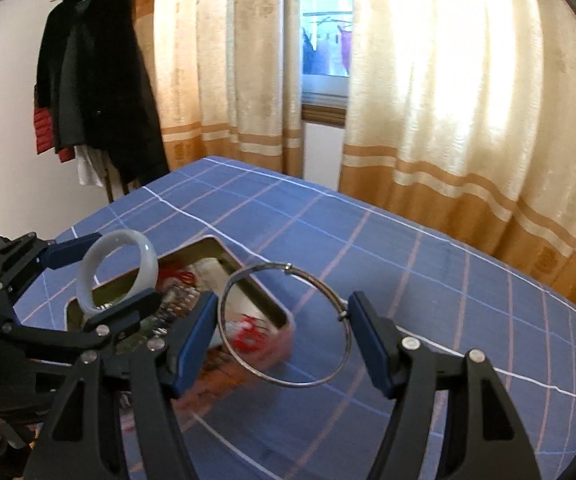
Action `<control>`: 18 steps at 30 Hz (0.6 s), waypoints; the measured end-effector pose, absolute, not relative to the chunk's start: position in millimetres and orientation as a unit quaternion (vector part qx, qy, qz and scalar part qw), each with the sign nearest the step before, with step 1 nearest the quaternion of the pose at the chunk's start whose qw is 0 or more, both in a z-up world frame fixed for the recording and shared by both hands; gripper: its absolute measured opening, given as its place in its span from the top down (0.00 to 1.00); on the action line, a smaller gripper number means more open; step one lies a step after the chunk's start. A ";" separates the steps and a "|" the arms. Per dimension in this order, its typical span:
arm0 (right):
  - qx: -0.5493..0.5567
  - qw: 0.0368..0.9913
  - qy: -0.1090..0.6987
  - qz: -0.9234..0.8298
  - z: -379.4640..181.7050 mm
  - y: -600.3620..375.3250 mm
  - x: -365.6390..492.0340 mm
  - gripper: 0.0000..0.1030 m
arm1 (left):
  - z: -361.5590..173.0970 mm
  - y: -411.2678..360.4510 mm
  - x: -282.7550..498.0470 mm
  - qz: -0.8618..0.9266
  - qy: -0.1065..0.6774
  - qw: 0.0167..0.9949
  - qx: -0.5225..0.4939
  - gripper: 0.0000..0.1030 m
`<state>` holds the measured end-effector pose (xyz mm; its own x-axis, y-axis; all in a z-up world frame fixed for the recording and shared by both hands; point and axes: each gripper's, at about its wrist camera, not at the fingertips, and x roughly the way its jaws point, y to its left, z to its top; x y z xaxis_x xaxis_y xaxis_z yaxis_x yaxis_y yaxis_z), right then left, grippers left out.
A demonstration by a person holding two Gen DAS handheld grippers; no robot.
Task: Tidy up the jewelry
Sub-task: 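Carry the white bangle and silver bangle over the pink tin with both tools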
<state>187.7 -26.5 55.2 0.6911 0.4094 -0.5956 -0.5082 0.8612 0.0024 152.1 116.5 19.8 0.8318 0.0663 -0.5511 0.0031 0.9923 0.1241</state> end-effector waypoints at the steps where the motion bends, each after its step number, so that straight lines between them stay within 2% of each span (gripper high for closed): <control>1: -0.082 0.915 0.303 0.254 54.2 -23.7 187.5 0.33 | 17.1 121.3 152.8 0.020 0.293 0.954 0.057 0.26; 18: -0.096 0.900 0.319 0.280 32.0 13.9 190.3 0.33 | -8.8 155.8 151.0 0.041 0.318 0.946 0.037 0.26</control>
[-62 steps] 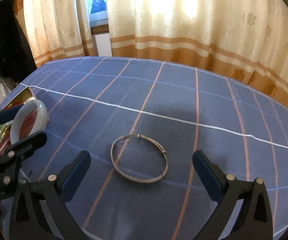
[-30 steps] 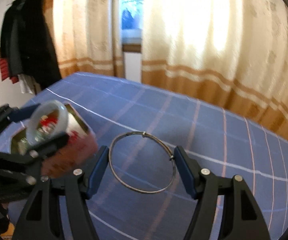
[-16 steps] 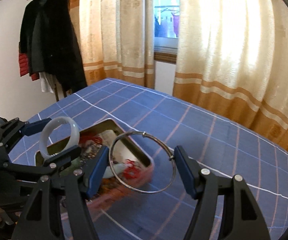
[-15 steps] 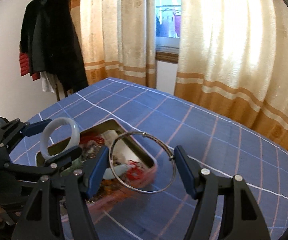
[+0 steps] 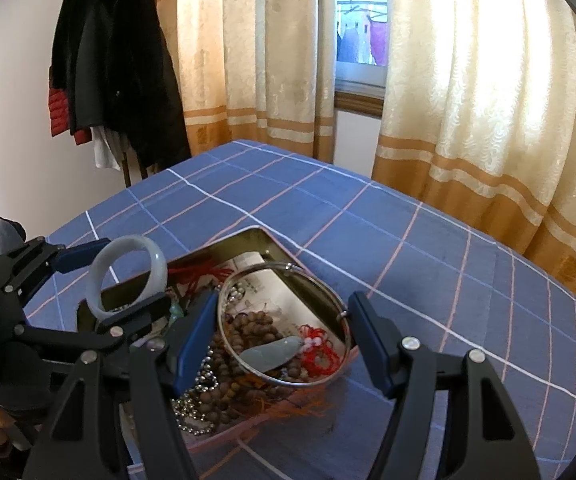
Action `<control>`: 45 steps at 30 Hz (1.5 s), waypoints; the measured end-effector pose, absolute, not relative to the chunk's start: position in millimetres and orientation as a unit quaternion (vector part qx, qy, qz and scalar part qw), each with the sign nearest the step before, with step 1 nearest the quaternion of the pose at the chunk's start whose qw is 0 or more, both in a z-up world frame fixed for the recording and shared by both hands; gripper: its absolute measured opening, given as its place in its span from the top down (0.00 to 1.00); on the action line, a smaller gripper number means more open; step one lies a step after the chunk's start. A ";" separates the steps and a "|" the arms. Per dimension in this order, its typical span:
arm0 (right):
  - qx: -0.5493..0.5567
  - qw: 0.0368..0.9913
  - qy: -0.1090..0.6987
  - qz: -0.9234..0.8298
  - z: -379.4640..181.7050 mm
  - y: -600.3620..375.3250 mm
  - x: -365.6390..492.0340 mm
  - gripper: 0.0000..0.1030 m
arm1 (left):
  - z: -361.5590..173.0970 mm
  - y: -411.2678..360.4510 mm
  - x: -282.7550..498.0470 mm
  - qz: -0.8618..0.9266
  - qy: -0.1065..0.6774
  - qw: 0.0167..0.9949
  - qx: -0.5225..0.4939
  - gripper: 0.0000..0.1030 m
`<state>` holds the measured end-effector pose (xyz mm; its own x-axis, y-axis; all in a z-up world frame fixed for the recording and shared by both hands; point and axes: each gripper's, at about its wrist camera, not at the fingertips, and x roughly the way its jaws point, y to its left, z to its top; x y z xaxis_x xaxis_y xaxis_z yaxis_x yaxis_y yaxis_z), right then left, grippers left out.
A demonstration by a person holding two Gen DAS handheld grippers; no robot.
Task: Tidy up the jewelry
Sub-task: 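Carry the white bangle and silver bangle over the pink tin with both tools, then lower both bangles into the tin and open both tools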
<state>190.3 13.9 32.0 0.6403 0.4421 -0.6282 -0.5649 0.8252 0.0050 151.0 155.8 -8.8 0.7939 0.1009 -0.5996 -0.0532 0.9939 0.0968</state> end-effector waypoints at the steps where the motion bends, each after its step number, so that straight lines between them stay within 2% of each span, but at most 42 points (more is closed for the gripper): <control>1: -0.096 0.901 0.320 0.279 31.3 14.7 189.9 0.33 | -9.9 157.5 150.6 0.041 0.319 0.946 0.036 0.26; 39: -0.084 0.884 0.340 0.308 11.8 23.7 186.0 0.31 | -22.3 154.0 150.2 0.045 0.348 0.936 0.030 0.24; 45: -0.068 0.892 0.327 0.304 19.0 13.9 182.4 0.22 | -12.4 160.5 141.3 0.058 0.331 0.941 0.020 0.24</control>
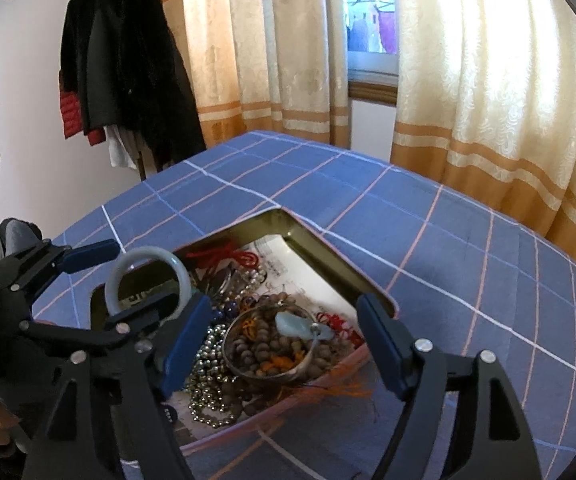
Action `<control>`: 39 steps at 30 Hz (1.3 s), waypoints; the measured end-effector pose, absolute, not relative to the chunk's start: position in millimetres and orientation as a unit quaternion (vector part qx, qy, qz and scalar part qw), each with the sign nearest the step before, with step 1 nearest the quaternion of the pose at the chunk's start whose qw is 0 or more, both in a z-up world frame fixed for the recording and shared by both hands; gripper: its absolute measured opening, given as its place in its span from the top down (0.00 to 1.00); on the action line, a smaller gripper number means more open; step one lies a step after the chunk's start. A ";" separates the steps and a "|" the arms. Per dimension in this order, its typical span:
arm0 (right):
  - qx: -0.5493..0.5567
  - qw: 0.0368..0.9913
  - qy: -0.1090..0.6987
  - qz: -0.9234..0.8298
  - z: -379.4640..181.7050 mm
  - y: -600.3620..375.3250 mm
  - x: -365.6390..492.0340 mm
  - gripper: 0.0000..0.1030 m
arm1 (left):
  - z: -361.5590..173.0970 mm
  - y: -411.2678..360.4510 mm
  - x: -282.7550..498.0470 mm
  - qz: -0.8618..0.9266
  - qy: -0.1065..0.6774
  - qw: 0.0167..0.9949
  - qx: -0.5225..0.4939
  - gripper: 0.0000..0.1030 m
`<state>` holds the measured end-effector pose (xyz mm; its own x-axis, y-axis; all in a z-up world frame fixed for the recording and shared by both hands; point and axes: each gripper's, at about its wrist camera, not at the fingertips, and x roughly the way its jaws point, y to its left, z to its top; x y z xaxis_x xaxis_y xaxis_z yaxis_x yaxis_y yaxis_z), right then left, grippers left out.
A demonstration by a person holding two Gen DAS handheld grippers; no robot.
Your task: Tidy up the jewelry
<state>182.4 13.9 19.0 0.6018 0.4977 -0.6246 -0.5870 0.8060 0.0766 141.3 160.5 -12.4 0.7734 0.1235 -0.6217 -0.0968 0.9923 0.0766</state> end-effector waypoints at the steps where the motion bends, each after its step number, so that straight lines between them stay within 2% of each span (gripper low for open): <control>1: -0.066 0.894 0.325 0.301 20.8 12.6 181.7 0.21 | -9.9 162.0 139.3 0.060 0.328 0.943 0.017 0.24; 6: -0.059 0.908 0.308 0.277 35.6 -2.1 166.6 0.18 | 5.6 166.0 121.2 0.082 0.301 0.950 0.014 0.24; 10: -0.051 0.922 0.283 0.261 47.1 -20.4 143.7 0.10 | 13.5 167.4 106.7 0.087 0.286 0.954 0.010 0.24; 18: -0.033 0.935 0.257 0.242 55.9 -51.8 108.6 0.10 | 20.3 161.0 84.7 0.085 0.267 0.960 0.004 0.24; 39: -0.028 0.943 0.240 0.227 62.1 -68.3 91.2 0.09 | 29.6 143.7 69.8 0.072 0.253 0.965 0.007 0.24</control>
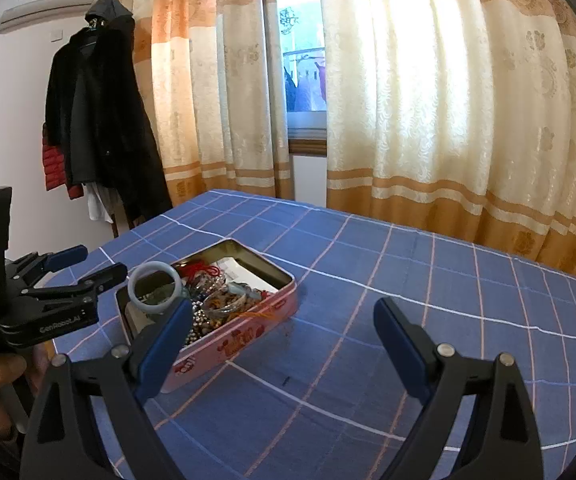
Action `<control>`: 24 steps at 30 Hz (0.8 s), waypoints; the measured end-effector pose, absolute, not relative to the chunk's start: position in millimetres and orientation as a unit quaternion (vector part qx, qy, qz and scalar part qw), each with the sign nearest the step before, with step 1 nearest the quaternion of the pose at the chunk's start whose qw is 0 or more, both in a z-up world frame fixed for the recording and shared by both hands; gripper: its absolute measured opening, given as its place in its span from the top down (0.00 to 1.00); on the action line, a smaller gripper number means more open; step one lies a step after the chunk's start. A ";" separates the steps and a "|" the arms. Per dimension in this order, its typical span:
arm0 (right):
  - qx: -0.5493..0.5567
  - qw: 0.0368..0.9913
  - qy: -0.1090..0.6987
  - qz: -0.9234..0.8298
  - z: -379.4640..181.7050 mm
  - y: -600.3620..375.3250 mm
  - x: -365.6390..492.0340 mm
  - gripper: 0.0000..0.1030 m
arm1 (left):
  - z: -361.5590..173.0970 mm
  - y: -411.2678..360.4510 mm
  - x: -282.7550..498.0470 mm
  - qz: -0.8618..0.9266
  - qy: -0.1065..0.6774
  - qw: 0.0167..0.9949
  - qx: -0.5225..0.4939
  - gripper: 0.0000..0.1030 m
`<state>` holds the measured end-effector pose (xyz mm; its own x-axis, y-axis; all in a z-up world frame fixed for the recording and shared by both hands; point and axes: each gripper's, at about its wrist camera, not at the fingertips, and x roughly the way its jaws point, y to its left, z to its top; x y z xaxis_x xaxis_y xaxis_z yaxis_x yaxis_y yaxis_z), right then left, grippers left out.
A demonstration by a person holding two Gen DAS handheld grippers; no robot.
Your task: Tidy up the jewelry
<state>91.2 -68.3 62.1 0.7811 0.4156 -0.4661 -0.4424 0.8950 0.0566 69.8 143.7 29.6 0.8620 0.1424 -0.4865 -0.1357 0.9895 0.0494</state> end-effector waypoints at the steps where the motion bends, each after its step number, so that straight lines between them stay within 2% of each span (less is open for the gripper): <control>1: -0.027 0.943 0.241 0.228 61.8 -68.5 90.5 0.09 | 29.2 143.7 69.8 0.073 0.253 0.965 0.007 0.24; 24: -0.032 0.946 0.225 0.231 65.2 -62.8 85.4 0.09 | 23.5 156.6 71.4 0.090 0.257 0.962 -0.013 0.24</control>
<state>85.4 -62.8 65.2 0.7917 0.4232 -0.4405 -0.4524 0.8908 0.0427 71.4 156.6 23.5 0.8513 0.1663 -0.4977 -0.1802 0.9834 0.0204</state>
